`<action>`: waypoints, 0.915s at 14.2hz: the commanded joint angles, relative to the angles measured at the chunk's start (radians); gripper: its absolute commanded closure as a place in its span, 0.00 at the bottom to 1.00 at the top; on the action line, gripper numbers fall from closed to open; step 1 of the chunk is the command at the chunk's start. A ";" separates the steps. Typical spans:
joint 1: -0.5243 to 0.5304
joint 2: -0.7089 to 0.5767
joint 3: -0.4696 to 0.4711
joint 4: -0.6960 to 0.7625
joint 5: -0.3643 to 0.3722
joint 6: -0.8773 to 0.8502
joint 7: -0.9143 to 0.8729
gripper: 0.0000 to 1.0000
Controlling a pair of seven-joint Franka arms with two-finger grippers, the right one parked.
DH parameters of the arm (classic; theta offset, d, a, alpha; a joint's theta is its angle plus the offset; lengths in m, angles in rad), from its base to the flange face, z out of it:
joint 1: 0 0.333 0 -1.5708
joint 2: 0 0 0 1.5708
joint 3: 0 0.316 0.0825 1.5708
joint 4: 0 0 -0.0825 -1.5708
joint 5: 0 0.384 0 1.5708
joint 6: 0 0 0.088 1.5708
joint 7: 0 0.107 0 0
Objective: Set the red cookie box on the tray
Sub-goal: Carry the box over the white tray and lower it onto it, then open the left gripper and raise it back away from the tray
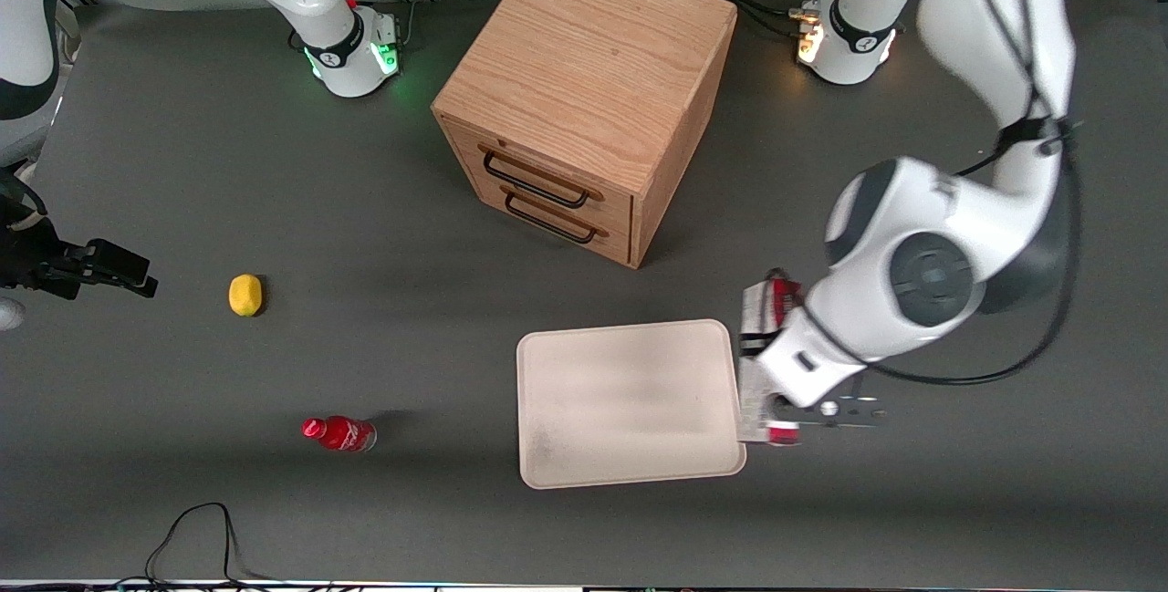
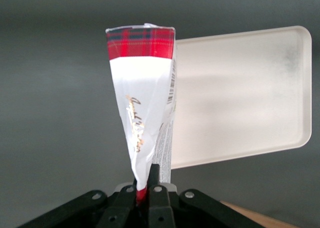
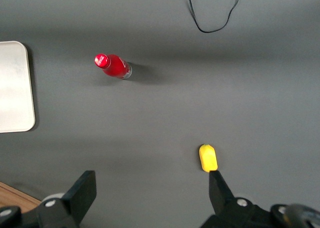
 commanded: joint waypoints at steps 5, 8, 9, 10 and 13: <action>-0.070 0.182 0.012 0.015 0.114 0.168 -0.103 1.00; -0.073 0.196 0.035 -0.030 0.117 0.234 -0.134 1.00; -0.076 0.196 0.040 -0.034 0.117 0.239 -0.134 1.00; -0.076 0.196 0.040 -0.042 0.117 0.242 -0.134 1.00; -0.077 0.182 0.041 -0.079 0.119 0.285 -0.134 0.01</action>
